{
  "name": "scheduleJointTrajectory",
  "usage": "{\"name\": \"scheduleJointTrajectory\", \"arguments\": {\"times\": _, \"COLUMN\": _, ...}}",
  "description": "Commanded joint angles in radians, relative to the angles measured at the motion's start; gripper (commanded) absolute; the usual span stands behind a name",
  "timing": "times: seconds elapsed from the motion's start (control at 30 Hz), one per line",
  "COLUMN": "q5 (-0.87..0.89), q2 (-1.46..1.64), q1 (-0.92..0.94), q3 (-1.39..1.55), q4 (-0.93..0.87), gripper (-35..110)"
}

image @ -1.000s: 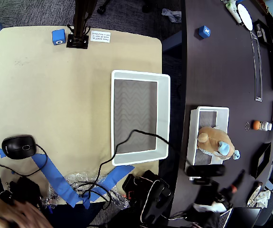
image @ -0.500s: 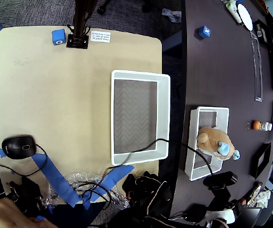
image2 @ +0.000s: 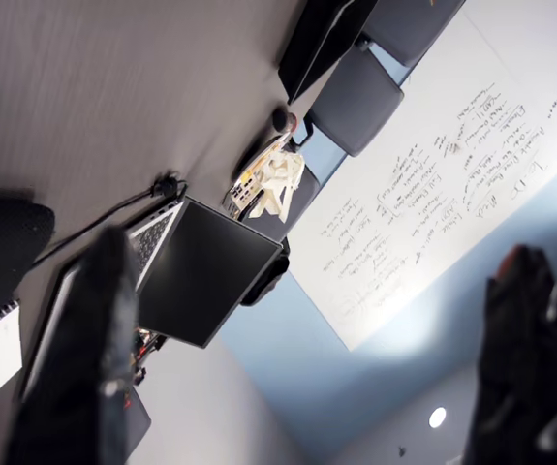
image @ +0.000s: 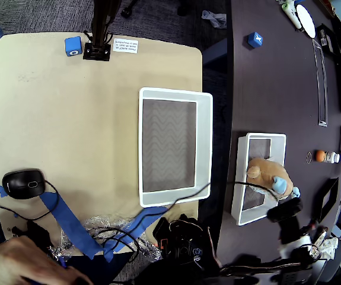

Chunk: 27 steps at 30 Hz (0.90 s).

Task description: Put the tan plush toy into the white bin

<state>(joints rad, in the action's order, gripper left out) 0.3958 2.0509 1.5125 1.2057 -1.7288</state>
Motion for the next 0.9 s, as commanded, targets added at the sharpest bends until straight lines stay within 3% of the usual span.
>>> {"name": "scheduleJointTrajectory", "arguments": {"times": 0.0, "q5": 0.017, "q2": -0.032, "q1": -0.037, "q3": -0.126, "q4": -0.012, "gripper": 50}}
{"name": "scheduleJointTrajectory", "arguments": {"times": 0.87, "q5": -0.005, "q2": -0.391, "q1": -0.233, "q3": -0.187, "q4": 0.046, "gripper": 50}}
